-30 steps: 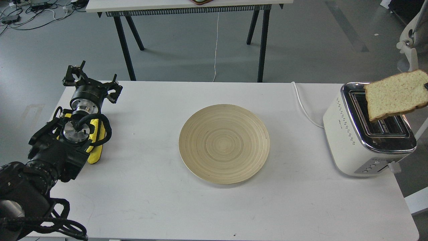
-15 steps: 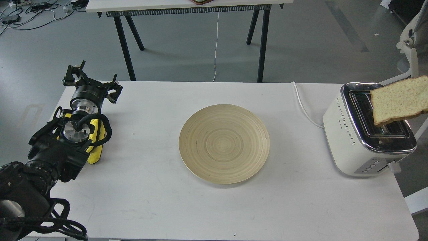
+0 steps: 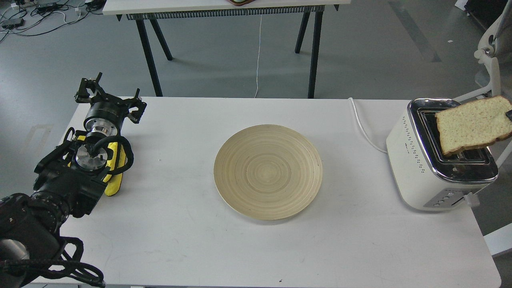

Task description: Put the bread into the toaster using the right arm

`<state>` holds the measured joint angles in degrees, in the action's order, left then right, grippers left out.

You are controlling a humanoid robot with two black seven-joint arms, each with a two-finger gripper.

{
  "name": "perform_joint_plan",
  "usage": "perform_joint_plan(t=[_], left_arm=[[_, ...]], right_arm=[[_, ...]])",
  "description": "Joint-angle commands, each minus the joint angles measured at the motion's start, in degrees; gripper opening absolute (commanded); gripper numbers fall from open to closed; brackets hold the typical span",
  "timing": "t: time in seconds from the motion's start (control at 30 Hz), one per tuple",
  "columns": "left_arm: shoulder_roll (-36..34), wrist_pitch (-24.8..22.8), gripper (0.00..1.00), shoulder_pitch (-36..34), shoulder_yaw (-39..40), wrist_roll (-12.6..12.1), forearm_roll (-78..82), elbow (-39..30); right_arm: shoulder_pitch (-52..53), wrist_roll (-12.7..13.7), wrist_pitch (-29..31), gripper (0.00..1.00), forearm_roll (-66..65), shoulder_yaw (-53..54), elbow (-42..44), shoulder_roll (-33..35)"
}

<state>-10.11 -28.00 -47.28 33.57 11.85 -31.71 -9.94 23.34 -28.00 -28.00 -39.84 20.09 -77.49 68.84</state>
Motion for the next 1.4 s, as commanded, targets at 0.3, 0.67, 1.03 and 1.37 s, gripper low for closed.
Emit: perform_joint_plan(t=[0.3, 0.67, 1.03, 1.37], left_arm=[[0.00, 0.00, 1.00, 0.00, 0.00, 0.02, -0.01, 0.00], [0.00, 0.00, 1.00, 0.00, 0.00, 0.02, -0.01, 0.00], [0.00, 0.00, 1.00, 0.00, 0.00, -0.07, -0.01, 0.00], [0.00, 0.00, 1.00, 0.00, 0.00, -0.07, -0.01, 0.00]], right_arm=[[1.00, 0.00, 0.00, 0.94, -0.42, 0.56, -0.29, -6.88], [9.69, 0.00, 0.00, 0.97, 0.55, 7.76, -8.20, -7.14], [11.38, 0.00, 8.37, 0.97, 13.38, 21.03, 8.12, -41.12], [8.57, 0.00, 30.98, 0.98, 21.12, 27.81, 23.97, -56.45]])
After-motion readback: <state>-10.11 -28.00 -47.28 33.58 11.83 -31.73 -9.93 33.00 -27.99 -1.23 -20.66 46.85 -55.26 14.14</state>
